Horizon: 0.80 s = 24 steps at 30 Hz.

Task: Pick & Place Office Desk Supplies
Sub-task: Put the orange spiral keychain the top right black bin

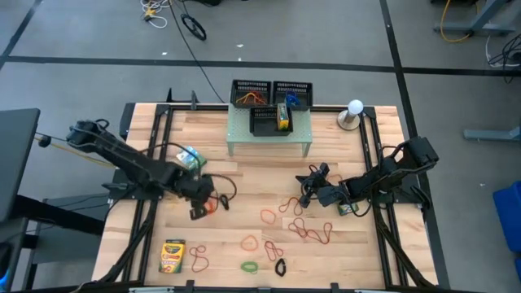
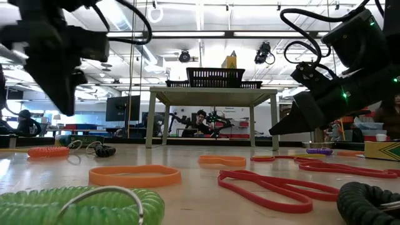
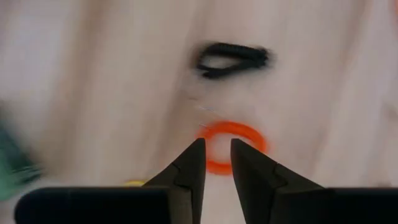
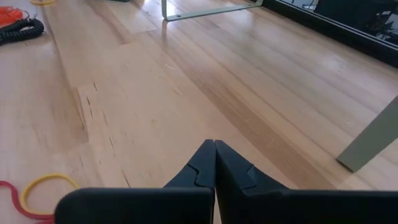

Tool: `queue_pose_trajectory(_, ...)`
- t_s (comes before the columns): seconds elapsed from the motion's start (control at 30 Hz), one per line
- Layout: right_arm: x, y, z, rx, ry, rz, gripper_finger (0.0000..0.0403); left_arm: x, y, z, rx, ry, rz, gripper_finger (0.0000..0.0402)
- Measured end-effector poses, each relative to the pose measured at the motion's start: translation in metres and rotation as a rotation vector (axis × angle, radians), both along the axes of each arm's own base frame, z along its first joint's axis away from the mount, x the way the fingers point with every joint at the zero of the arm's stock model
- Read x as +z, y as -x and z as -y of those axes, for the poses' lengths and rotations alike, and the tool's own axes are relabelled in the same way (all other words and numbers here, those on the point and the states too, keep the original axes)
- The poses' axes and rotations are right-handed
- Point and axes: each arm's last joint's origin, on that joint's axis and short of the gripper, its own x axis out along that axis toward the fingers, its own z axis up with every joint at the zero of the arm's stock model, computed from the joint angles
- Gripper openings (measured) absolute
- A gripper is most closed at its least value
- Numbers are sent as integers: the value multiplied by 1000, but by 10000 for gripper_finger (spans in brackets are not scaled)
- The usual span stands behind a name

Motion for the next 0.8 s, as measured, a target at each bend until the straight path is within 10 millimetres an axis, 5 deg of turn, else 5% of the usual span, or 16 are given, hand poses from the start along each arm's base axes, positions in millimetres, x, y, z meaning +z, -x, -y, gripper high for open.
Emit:
queue_pose_trajectory(0.23,0,0,0,-2,-2,-3,2,-34,-5,8,-55,-89,-108,129)
queue_pose_trajectory(0.5,0,0,0,-3,-4,-3,2,-47,-12,8,-124,-139,-144,171)
queue_pose_trajectory(0.63,-1,0,0,-3,-3,-5,2,-50,-12,10,-156,-109,-160,147)
queue_pose_trajectory(0.8,-1,1,0,-3,-3,-6,2,-51,-12,11,-199,-87,-177,66)
